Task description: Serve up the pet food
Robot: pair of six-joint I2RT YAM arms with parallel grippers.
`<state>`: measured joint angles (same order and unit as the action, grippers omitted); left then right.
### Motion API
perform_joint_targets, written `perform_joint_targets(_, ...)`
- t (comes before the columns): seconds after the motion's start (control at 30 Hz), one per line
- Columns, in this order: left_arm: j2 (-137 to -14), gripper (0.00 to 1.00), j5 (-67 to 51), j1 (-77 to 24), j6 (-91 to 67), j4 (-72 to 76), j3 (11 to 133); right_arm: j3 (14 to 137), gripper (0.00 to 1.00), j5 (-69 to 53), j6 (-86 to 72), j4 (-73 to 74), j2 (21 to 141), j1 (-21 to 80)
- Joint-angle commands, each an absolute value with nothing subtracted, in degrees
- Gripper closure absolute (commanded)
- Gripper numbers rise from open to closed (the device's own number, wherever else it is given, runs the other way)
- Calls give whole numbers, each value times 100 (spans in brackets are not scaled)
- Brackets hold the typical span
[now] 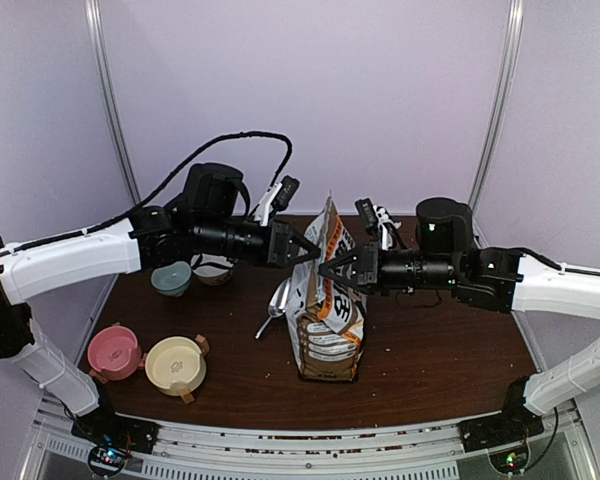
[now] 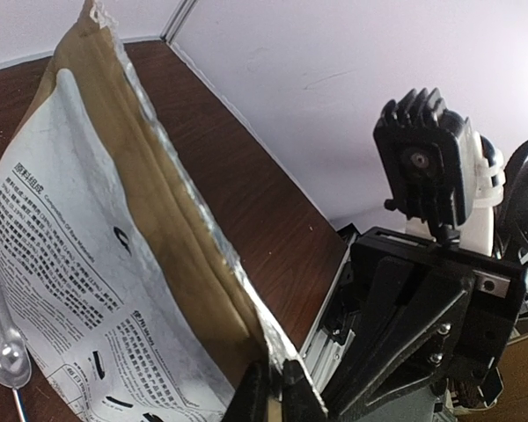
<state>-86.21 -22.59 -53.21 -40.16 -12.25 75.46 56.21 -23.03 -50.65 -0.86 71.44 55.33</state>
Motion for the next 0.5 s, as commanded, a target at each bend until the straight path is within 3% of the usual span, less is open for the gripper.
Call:
perform_joint_targets(0.0,-8756,92,-2451,-5317,-4053,-1046,7611,5675,100,-2286,-4916,189,7176,5635)
perform_joint_targets(0.23,-8821,100,-2514,-5317,-4119,-1011,7679,5792,100,-2251,-4823,380,7263,5671)
perform_joint_targets(0.47,-8807,83,-2356,-5317,-3969,-1515,7936,5887,100,-2308,-4752,364,7327,5687)
